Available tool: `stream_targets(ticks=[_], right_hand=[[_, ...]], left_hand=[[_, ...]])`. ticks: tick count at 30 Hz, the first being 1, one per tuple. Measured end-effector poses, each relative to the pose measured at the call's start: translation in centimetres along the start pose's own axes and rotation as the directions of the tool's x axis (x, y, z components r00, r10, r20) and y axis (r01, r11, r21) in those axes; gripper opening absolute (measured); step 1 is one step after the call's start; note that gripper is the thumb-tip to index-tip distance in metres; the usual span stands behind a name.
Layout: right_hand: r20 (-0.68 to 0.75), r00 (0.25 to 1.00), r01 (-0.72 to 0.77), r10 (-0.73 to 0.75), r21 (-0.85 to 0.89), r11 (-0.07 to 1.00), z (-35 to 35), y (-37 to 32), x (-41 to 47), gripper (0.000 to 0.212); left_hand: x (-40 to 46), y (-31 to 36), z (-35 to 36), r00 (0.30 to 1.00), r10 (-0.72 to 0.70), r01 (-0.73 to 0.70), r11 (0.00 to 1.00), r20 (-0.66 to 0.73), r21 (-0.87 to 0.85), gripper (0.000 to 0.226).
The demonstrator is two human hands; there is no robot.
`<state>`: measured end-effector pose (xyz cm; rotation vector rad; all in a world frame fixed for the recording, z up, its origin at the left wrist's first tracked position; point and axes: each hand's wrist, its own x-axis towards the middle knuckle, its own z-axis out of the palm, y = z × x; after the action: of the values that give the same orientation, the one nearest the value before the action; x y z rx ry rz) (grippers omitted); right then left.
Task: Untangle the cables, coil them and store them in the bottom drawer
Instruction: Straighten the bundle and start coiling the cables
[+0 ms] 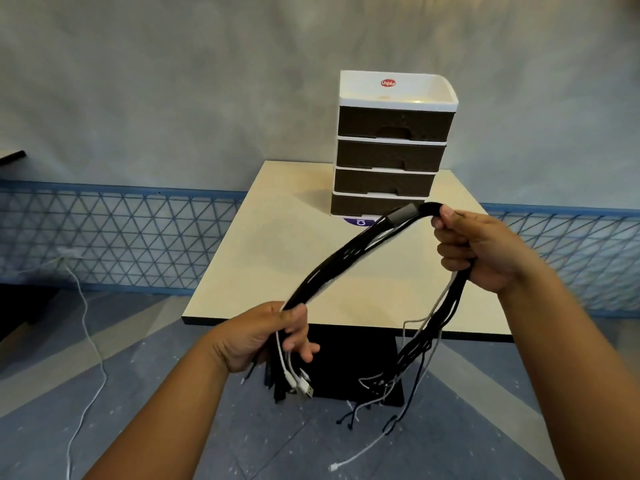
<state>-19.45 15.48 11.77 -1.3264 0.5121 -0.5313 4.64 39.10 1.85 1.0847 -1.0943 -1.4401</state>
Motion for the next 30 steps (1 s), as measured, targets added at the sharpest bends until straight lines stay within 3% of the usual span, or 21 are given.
stream_targets(ticks=[2, 6, 9, 13, 17, 21, 24, 28, 30], right_hand=[[-0.004, 1.000, 0.000, 0.000, 0.005, 1.000, -0.7, 1.5, 0.3, 0.024], [0.038, 0.999, -0.034, 0.034, -0.003, 0.999, -1.1, 5.3, 0.7, 0.023], [0.106, 0.992, -0.069, 0.073, -0.039, 0.997, 0.1, 8.2, 0.6, 0.022], [0.227, 0.963, -0.105, 0.144, -0.174, 0.979, 2.4, 11.7, -0.1, 0.019], [0.288, 0.930, -0.130, 0.227, -0.321, 0.938, 4.1, 15.1, -1.3, 0.023], [0.203, 0.932, -0.187, 0.299, -0.437, 0.880, 4.8, 18.9, -3.0, 0.032], [0.107, 0.950, -0.226, 0.292, -0.409, 0.884, 5.4, 20.1, -4.0, 0.026], [0.067, 0.954, -0.224, 0.293, -0.487, 0.844, 6.7, 19.4, -4.6, 0.010], [0.081, 0.944, -0.206, 0.321, -0.614, 0.762, 7.5, 18.2, -4.5, 0.026]], left_hand=[[-0.1, 0.9, -0.3, 0.997, 0.067, -0.060, 0.977, 0.026, -0.204, 0.038], [0.3, 4.6, -0.7, 0.960, 0.211, -0.070, 0.819, 0.186, -0.570, 0.032], [0.6, 8.0, -0.2, 0.939, 0.311, -0.131, 0.721, 0.149, -0.680, 0.036], [0.9, 11.9, 0.8, 0.962, 0.259, -0.091, 0.604, 0.087, -0.792, 0.037], [1.5, 14.1, 1.1, 0.984, 0.172, -0.057, 0.552, 0.046, -0.832, 0.036], [1.3, 15.3, 0.3, 0.981, 0.193, -0.082, 0.517, 0.022, -0.852, 0.036], [1.5, 15.2, -0.4, 0.974, 0.226, -0.139, 0.477, -0.032, -0.868, 0.035], [2.2, 14.4, -1.1, 0.924, 0.239, -0.375, 0.404, -0.300, -0.834, 0.032], [2.5, 14.1, -1.1, 0.834, 0.189, -0.541, 0.460, -0.518, -0.704, 0.035]])
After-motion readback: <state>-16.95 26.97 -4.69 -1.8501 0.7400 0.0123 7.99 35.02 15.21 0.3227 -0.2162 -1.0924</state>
